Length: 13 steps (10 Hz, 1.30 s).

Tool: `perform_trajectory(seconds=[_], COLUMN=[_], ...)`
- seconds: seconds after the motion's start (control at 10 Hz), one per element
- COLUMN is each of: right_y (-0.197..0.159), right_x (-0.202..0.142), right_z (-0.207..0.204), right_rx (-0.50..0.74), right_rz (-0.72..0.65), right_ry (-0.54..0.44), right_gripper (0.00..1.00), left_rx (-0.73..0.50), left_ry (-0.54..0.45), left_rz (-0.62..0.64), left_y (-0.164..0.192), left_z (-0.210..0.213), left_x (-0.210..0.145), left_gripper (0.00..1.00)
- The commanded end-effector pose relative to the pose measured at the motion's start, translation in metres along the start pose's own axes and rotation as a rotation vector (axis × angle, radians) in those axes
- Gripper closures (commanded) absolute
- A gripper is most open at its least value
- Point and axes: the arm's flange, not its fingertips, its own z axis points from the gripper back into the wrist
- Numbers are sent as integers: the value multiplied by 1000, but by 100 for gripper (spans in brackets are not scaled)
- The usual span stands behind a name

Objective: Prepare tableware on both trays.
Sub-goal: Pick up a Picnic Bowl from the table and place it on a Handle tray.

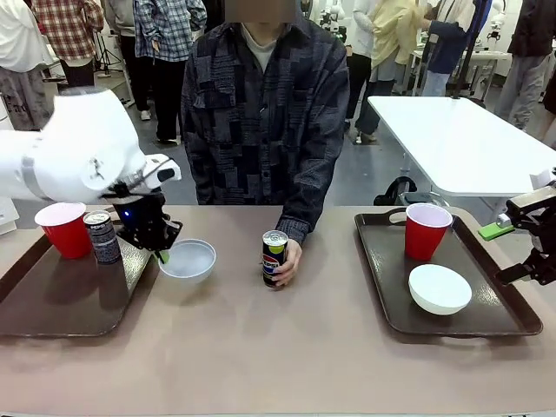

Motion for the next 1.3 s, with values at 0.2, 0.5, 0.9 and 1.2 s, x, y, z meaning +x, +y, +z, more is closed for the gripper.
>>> perform_trajectory(seconds=[0.2,0.5,0.9,1.2], right_y=[0,0,0,0], right_x=[0,0,0,0], right_z=[0,0,0,0], right_rx=[2,2,2,2], right_rz=[-1,-1,-1,-1], right_ry=[3,3,3,3], right_gripper=[0,0,0,0], left_rx=[-20,-37,-4,35], left_ry=[-28,-28,-61,-80], left_rz=[-103,-50,49,91], left_y=[20,63,123,155], left_z=[109,118,117,102], left_x=[-69,-90,-106,-99], left_gripper=[100,100,100,100])
